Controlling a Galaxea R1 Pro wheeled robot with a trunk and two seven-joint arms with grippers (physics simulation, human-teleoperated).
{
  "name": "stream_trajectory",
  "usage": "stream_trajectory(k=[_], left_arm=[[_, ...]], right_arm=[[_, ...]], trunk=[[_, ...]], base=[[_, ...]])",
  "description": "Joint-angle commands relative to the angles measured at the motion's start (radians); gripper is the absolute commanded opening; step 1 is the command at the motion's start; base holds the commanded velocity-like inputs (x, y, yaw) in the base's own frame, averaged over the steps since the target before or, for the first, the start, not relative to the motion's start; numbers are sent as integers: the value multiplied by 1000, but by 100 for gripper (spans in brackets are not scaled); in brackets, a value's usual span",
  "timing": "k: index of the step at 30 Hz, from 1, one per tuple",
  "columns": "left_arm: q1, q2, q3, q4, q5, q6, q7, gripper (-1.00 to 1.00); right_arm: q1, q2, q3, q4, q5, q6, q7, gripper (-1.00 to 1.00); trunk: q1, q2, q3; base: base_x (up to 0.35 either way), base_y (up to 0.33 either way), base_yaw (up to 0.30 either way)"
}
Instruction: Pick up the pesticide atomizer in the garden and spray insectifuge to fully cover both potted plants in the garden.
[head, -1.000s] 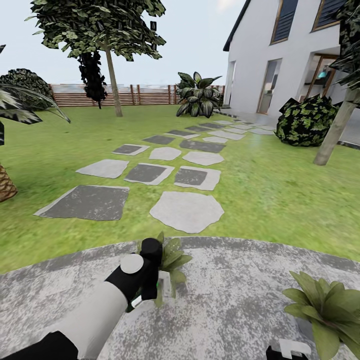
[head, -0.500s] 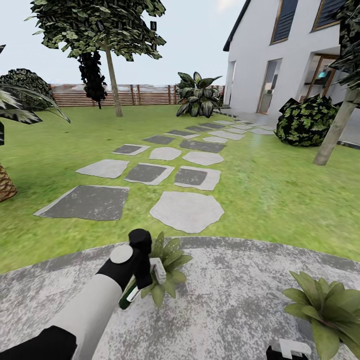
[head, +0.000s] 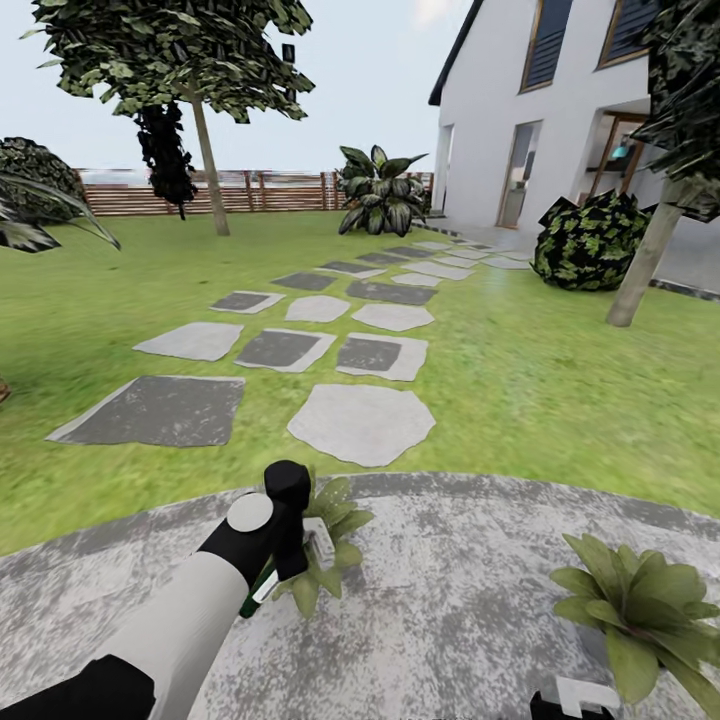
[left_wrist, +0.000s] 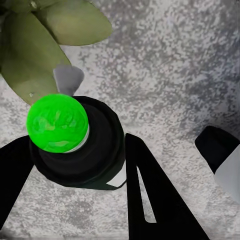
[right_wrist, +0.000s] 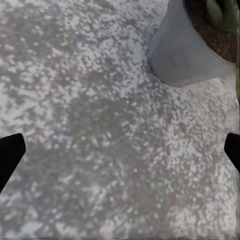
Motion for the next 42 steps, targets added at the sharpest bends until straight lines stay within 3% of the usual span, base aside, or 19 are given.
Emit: stream_trajectory(k=[1,8,14,17,18,22,24,25,27,28,32,37,39,42], left_arm=[[-1,0,0,-1,-9,10,-10,-100],[-5,-4,-1,-2,-19,11,-10,-100],[-11,-10,-9,-2,-143,62,-10,-100],[-1,-1,-1,5,-161,80,-10,-100],[5,4,0,8,-160,85,-10,-100],[26,0,95,1,-134,136,-10,-100],[27,11,102,0,-133,138,-10,-100],[28,78,147,0,-127,135,-10,-100],[45,106,172,2,-108,132,-10,-100],[54,106,173,1,-105,132,-10,-100],[93,84,175,0,-99,132,-10,-100],[102,20,181,-1,-82,137,-10,-100],[103,10,181,-1,-65,137,-10,-100],[103,14,183,-1,-55,138,-10,-100]], right_arm=[[-1,0,-8,2,11,-3,-2,100],[-1,0,-7,2,11,-3,-2,100],[-1,2,-7,2,11,-4,-2,100],[-1,2,-7,3,11,-4,-2,100],[-1,2,-7,3,11,-4,-2,100],[-1,2,-7,3,11,-3,-2,100],[-1,2,-7,3,11,-4,-2,100],[-1,2,-7,3,11,-3,-2,100],[-1,2,-7,3,11,-3,-2,100],[-1,2,-7,3,11,-3,-2,100],[-1,0,-8,4,12,-3,-2,100],[0,0,-8,5,13,-4,-2,100],[0,0,-8,5,13,-3,-2,100],[0,-1,-9,5,13,-3,-2,100]], trunk=[[0,0,0],[0,0,3],[0,0,3],[0,0,3],[0,0,3],[0,0,3],[0,0,3],[0,0,3],[0,0,3],[0,0,3],[0,0,3],[0,0,3],[0,0,3],[0,0,3]], base=[[-124,37,-277],[-180,106,-218],[-10,11,-15],[0,0,0],[0,0,0],[0,0,0],[0,0,0],[0,0,0],[0,0,0],[0,0,0],[0,0,0],[0,0,0],[0,0,0],[0,0,0]])
